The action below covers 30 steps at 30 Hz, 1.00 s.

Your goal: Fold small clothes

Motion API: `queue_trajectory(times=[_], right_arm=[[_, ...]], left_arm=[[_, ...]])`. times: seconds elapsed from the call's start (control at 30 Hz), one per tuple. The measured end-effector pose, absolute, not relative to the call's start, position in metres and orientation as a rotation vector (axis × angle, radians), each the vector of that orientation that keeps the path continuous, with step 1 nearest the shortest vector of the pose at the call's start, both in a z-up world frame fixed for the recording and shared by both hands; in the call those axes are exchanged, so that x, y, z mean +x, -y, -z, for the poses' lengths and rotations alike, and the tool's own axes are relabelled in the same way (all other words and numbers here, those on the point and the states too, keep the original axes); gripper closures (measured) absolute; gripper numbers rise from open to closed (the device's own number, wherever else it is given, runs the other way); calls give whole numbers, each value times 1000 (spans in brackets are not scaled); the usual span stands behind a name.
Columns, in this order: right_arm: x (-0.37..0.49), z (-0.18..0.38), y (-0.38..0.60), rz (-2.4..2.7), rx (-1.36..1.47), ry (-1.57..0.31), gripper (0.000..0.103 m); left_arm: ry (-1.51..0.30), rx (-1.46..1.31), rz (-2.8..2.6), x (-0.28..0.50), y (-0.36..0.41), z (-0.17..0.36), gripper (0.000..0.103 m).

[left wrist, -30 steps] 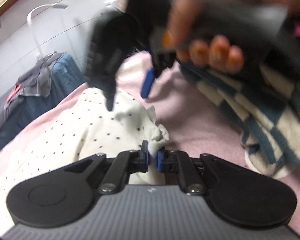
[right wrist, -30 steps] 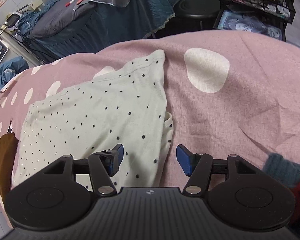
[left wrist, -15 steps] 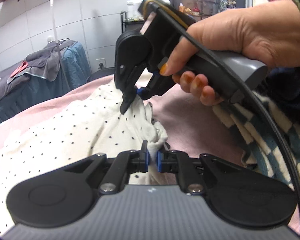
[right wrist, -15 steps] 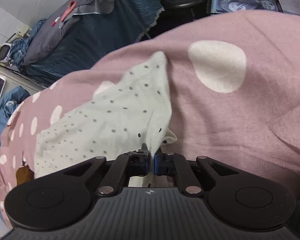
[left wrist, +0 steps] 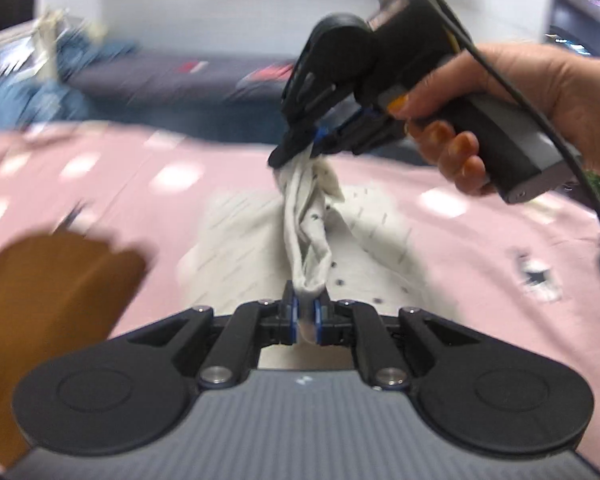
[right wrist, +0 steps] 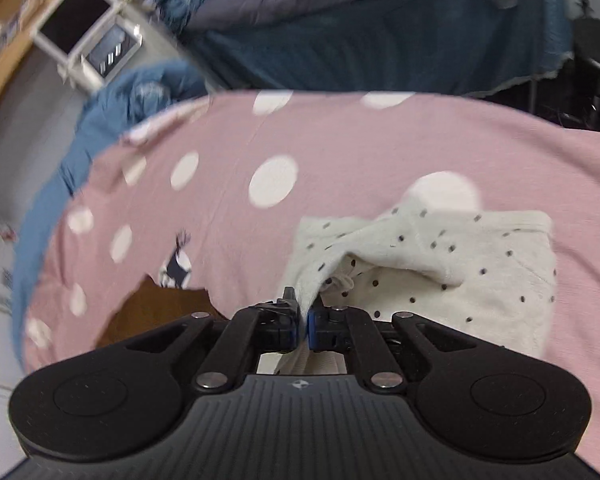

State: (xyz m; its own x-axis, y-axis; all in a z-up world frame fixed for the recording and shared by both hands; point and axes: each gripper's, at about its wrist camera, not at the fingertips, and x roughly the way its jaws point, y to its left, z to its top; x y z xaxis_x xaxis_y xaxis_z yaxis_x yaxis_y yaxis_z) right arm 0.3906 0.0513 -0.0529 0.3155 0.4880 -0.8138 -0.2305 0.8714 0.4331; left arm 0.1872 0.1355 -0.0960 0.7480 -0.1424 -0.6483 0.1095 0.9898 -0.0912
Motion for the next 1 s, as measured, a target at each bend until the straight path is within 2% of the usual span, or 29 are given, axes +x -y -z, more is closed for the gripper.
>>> queue_trajectory(times=[0.1,0.17,0.2,0.23,0.27,0.3,0.33,0.43,0.53,0.73,0.83,0.97,1.0], right_arm=[[389,83,-92,-443,140,-1168,89],[389,100,-103,-436,107,-1199,75],[389,102,-102,-431,111,-1193,73],[388,101,-97,-435,135,-1177,63],[387,98,-92,-448,159,-1163,45],[385,91,-86,-469,171,-1138,38],[379,81,-80,-494,175,-1090,35],[356,52,-53,-534,135,-1004,35],[324,39,-25,-506,40,-994,42],[264,83,-5,-494,-169,-1036,42],[251,104,1,-496,-198,-1000,41],[255,83,17,-520,-51,-965,39],[256,75,23,-524,-21,-952,37]], left_arm=[[-766,-73,78,188,-167,123,96],[-792,-94,54,188,-180,134,92],[-802,-91,53,188,-184,137,85],[-811,-85,54,184,-192,138,68],[-810,-80,46,181,-195,137,58],[-799,-73,37,176,-195,134,41],[-782,-65,40,172,-193,129,37],[-722,-72,91,167,-188,109,37],[-690,-18,166,177,-172,99,37],[-834,66,121,221,-157,137,42],[-859,77,135,225,-158,153,40],[-847,50,142,210,-165,135,34],[-825,33,157,202,-170,127,26]])
